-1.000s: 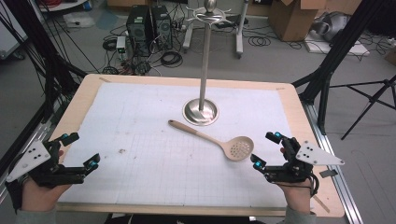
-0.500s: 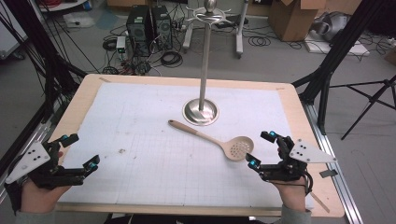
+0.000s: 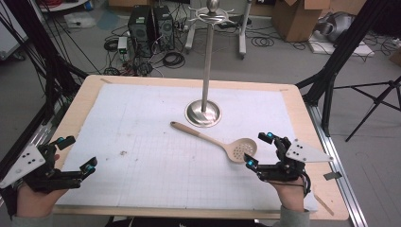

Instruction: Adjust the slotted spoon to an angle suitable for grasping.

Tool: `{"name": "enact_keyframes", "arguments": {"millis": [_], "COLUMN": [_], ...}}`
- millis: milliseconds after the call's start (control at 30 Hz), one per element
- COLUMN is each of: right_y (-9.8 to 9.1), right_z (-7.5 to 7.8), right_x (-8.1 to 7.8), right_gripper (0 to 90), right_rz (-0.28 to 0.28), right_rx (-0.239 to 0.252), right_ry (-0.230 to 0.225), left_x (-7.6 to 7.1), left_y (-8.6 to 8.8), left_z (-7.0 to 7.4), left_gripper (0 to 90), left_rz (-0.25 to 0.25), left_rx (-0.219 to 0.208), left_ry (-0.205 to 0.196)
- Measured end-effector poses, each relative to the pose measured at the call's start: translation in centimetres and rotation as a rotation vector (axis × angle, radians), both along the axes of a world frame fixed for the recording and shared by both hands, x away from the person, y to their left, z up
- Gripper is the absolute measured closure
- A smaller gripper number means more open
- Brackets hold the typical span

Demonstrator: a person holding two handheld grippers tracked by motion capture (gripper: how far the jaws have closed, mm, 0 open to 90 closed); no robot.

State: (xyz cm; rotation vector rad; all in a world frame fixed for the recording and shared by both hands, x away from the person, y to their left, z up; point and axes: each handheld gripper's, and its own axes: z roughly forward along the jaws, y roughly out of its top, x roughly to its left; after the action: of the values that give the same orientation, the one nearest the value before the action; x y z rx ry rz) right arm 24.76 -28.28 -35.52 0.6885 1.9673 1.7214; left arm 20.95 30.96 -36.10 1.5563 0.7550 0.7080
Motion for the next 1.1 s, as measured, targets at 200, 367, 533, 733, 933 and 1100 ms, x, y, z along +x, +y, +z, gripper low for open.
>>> {"name": "enact_keyframes", "arguments": {"millis": [200,367,533,733,933,1100], "right_y": [0.6,0.8,1.3,2.0,2.3,2.3], "right_z": [-0.3,-0.4,-0.5,-0.7,-0.8,-0.8], "right_x": [0.5,1.1,1.9,2.7,3.4,3.8], "right_gripper": [14.2,14.2,14.2,14.2,14.2,14.2], "right_rz": [0.008,0.011,0.029,0.045,0.076,0.098], "right_rx": [-0.020,-0.025,-0.028,-0.058,-0.065,-0.085], "right_ry": [0.001,0.000,0.007,0.014,0.016,0.022], "left_x": [0.0,-0.4,-0.8,-1.0,-1.3,-1.6], "left_y": [-0.4,-0.4,-0.3,-0.7,-0.8,-0.5], "left_z": [-0.3,-0.6,-1.0,-1.4,-1.7,-1.6], "left_gripper": [1.8,1.9,1.9,1.9,1.9,1.9], "left_rz": [-0.005,0.000,0.004,-0.003,0.000,0.011], "left_rx": [0.019,0.026,0.029,0.047,0.051,0.049], "left_ry": [0.010,0.018,0.027,0.042,0.052,0.049]}}
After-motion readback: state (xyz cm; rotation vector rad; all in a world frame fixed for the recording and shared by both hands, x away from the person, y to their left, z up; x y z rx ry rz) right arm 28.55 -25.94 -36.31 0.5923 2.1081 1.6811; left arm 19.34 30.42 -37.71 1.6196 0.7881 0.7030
